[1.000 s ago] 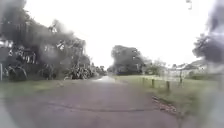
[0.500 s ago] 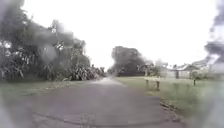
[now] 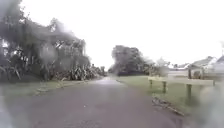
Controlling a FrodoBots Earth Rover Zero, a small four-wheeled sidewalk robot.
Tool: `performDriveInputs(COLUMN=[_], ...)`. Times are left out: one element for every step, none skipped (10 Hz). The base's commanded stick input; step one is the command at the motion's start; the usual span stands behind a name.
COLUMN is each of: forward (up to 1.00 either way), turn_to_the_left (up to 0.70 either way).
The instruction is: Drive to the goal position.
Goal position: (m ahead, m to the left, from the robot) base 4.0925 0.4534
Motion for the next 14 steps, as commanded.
performDriveInputs(forward=[0.85, 0.85, 0.85, 0.85, 0.85, 0.85, 0.85, 0.85, 0.85, 0.85, 0.85, 0.85, 0.85, 0.85], turn_to_the_left=[0.00, 0.00, 0.00, 0.00, 0.00, 0.00, 0.00, 0.00, 0.00, 0.00, 0.00, 0.00, 0.00, 0.00])
